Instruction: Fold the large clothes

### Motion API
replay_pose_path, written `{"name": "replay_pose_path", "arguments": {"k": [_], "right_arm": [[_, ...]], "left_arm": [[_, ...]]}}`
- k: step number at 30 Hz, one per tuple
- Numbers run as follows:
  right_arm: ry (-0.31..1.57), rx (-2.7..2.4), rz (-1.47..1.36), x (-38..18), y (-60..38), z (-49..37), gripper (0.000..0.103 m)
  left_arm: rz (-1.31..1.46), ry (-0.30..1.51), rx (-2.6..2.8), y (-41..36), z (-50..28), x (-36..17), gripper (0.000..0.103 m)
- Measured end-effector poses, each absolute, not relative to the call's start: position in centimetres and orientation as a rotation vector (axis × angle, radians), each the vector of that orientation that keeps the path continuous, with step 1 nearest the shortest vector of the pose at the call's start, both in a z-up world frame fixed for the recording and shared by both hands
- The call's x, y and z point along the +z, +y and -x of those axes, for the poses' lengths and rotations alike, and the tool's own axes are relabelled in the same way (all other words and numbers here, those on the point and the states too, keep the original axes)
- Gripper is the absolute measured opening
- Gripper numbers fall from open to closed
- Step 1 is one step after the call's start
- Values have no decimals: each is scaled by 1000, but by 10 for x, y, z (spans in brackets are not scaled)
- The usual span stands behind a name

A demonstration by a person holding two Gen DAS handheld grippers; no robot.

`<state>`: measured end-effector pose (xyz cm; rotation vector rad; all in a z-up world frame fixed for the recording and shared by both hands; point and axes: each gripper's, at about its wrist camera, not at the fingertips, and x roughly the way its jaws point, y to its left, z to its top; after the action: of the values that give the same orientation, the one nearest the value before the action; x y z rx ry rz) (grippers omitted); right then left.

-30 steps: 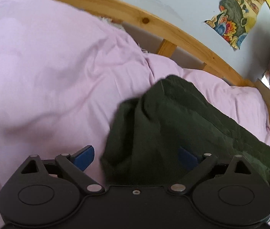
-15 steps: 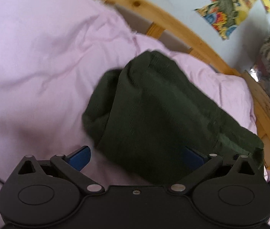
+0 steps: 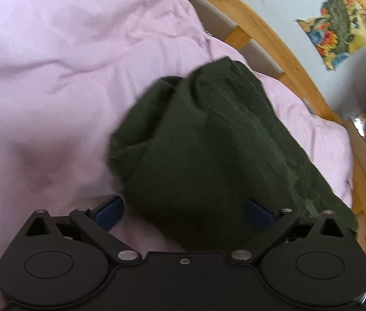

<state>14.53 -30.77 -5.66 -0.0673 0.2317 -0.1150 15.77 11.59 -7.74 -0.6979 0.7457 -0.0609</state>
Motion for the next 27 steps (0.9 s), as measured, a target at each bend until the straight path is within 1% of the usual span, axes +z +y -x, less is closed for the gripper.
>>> {"name": "replay_pose_path", "arguments": {"k": [2,4,5,6,7,8,9,10,11,12,13,15,18,19,21,22,23,24,25,26,27], "right_arm": [[269,-196,-10,-57,-340,-148,103],[339,-198,-151,-66,-378,-155,103],[396,-163,-255,-74,-400,-162,99],[422,-137,-331,-79,-413,-165,94],[410,-120,-395,-85,-424,-164,87],[396,-110,-404,-85,-428,-164,87],[395,-97,-390,-83,-428,-166,87],[395,-77,-359,-82,-425,-168,87],[382,-51,-317,-79,-421,-170,87],[366,-40,-274,-76,-416,-173,87],[352,-44,-225,-75,-410,-173,87],[368,-36,-188,-76,-406,-182,88],[453,-6,-259,-83,-413,-193,89],[449,-1,-308,-85,-419,-193,85],[444,14,-355,-84,-424,-192,74],[437,26,-357,-83,-423,-190,63],[432,32,-344,-81,-420,-187,53],[428,40,-329,-78,-416,-185,48],[424,47,-324,-74,-412,-183,40],[419,55,-331,-69,-408,-180,37],[420,68,-342,-65,-406,-179,36]], "left_arm": [[686,750,-81,110,-163,-77,97],[665,748,-68,105,-166,-79,96],[662,752,-53,104,-168,-81,92],[657,759,-32,104,-169,-83,85],[653,768,-11,105,-170,-85,82],[649,775,7,106,-171,-87,75],[645,777,22,108,-171,-89,71],[650,774,28,109,-172,-89,70],[654,769,37,110,-172,-88,67],[661,765,51,111,-172,-87,61],[673,761,64,113,-171,-86,58],[669,750,69,115,-171,-85,44],[611,726,48,112,-171,-74,29],[585,722,37,111,-171,-69,28],[555,718,21,110,-170,-65,24],[555,714,10,111,-169,-62,21],[564,706,-1,112,-167,-61,19],[570,697,-8,114,-165,-58,18],[572,686,-16,115,-163,-55,18],[574,674,-24,116,-161,-52,17],[578,656,-34,118,-158,-48,16]]}}
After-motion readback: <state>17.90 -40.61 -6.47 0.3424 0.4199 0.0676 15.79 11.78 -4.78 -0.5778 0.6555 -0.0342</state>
